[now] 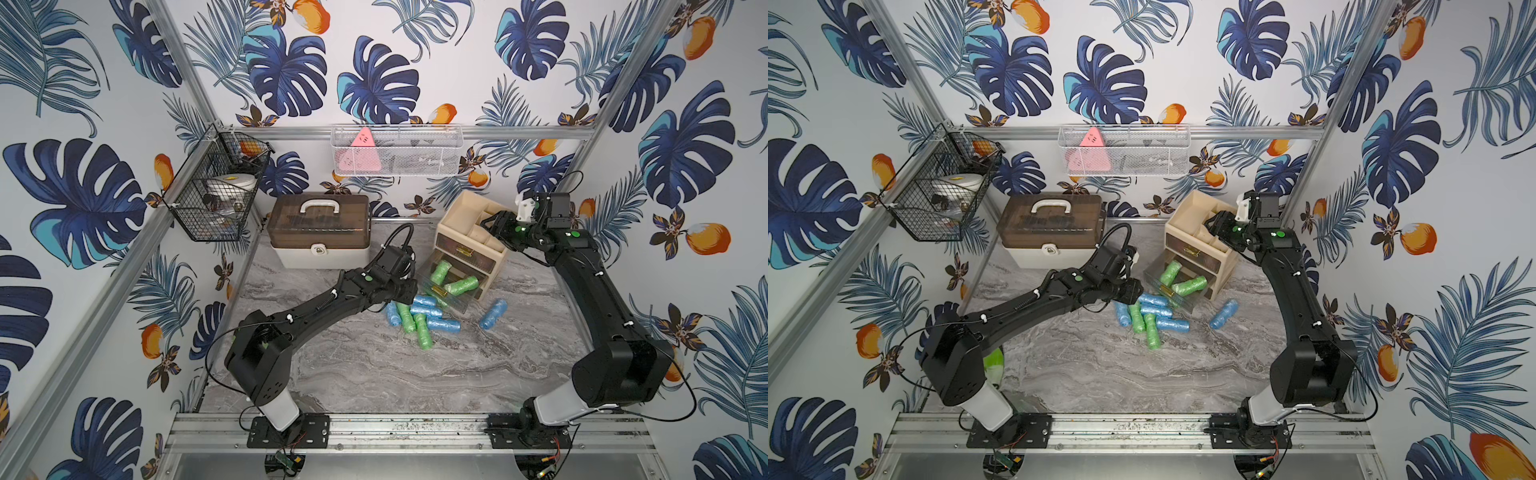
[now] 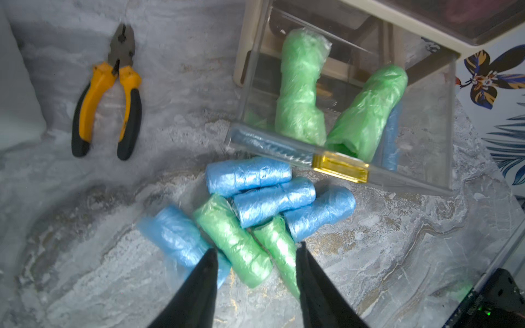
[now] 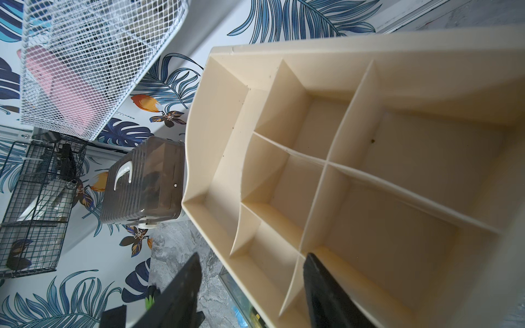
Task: Sort the rolls of trash bags by color and place them into the drawer
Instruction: Place the roll of trash bags in the drawer, then pick up the roll of trash bags from the center of the board.
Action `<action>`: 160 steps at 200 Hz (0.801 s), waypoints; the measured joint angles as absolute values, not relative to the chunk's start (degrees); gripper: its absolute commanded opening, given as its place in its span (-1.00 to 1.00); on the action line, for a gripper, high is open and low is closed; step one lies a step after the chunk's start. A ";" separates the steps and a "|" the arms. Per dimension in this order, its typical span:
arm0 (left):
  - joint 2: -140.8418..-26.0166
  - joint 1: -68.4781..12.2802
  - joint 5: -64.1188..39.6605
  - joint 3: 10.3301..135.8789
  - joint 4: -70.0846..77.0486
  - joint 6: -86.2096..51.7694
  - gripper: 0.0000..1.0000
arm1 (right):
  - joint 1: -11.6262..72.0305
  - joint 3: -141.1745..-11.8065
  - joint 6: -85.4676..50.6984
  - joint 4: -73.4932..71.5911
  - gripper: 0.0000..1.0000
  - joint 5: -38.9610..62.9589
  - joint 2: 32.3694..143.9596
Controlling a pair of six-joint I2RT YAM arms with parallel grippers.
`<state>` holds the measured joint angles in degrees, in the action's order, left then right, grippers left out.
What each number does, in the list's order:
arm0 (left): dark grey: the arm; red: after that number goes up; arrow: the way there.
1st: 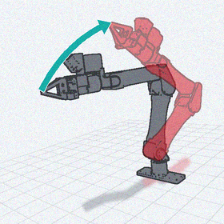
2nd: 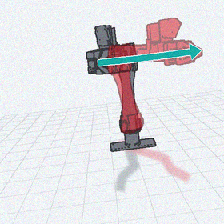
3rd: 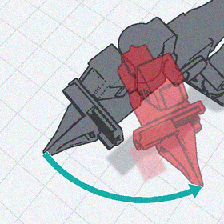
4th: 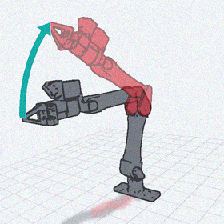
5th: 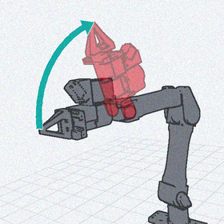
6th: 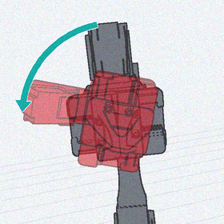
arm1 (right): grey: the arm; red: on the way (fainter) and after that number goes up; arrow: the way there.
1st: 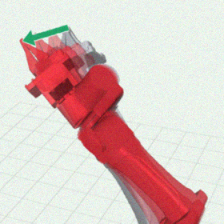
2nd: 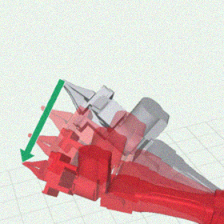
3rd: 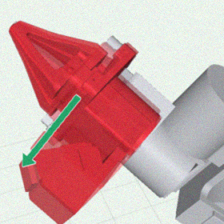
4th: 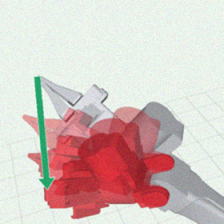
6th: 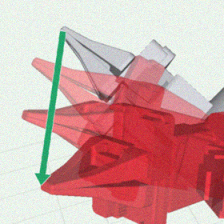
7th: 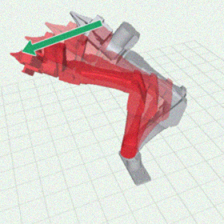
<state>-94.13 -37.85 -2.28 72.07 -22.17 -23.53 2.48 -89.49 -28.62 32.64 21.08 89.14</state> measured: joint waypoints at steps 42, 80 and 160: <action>-93.43 -38.19 -6.87 62.41 -17.02 -33.34 0.06 | 2.46 -88.75 -28.62 32.64 0.21 21.06 88.60; -95.11 -41.45 -9.39 59.20 -12.12 -39.18 0.08 | 2.46 -88.31 -28.62 32.58 0.22 21.08 88.25; -102.54 -46.89 -9.61 59.29 -7.68 -42.48 0.02 | 2.46 -87.53 -28.62 32.64 0.22 20.88 87.61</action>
<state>-102.54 -46.89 -9.61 59.29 -7.68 -42.48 2.46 -87.53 -28.62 32.64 20.88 87.61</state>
